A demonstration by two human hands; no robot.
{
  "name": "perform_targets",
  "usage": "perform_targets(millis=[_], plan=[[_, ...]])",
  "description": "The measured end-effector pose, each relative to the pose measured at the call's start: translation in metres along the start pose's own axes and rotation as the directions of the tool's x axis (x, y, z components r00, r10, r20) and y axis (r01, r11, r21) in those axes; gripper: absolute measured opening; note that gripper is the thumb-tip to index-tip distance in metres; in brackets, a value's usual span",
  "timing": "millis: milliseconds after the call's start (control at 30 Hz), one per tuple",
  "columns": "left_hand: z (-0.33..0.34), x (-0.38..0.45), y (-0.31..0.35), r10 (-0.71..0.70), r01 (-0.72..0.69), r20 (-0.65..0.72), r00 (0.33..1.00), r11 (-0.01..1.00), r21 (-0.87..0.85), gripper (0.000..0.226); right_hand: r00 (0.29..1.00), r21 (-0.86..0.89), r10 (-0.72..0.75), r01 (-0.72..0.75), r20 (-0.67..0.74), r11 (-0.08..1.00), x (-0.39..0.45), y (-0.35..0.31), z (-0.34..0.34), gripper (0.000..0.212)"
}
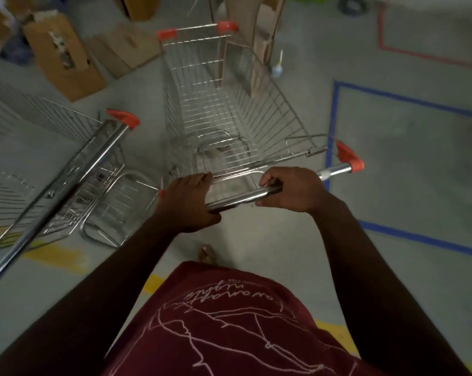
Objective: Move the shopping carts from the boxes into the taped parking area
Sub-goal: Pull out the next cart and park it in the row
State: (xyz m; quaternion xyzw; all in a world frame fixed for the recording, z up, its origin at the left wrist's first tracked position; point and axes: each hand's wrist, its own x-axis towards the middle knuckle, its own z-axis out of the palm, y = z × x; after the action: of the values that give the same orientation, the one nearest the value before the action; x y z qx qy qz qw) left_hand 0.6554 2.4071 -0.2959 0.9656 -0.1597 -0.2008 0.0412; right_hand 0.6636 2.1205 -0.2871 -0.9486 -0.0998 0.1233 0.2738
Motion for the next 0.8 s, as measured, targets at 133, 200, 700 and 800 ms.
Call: perform_targets(millis=[133,200,700,800], plan=[[0.001,-0.015,0.013,0.057,-0.057,0.037,0.998,0.998,-0.008,0.120,0.991,0.037,0.118,-0.120,0.057,0.992,-0.036,-0.001,-0.002,0.044],[0.000,-0.021,0.026,0.070,-0.069,0.075,0.995,0.998,-0.013,0.128,0.987,0.029,0.163,-0.163,0.006,0.986,-0.057,0.003,0.002,0.045],[0.028,-0.067,0.209,0.216,-0.186,0.283,0.934,0.974,-0.129,0.123,0.866,-0.241,0.500,-0.487,-0.008,0.840,-0.246,0.090,0.001,0.069],[0.033,-0.061,0.241,0.268,-0.246,0.311,0.912,0.963,-0.107,0.129,0.822,-0.214,0.569,-0.559,-0.016,0.801,-0.271,0.108,-0.013,0.084]])
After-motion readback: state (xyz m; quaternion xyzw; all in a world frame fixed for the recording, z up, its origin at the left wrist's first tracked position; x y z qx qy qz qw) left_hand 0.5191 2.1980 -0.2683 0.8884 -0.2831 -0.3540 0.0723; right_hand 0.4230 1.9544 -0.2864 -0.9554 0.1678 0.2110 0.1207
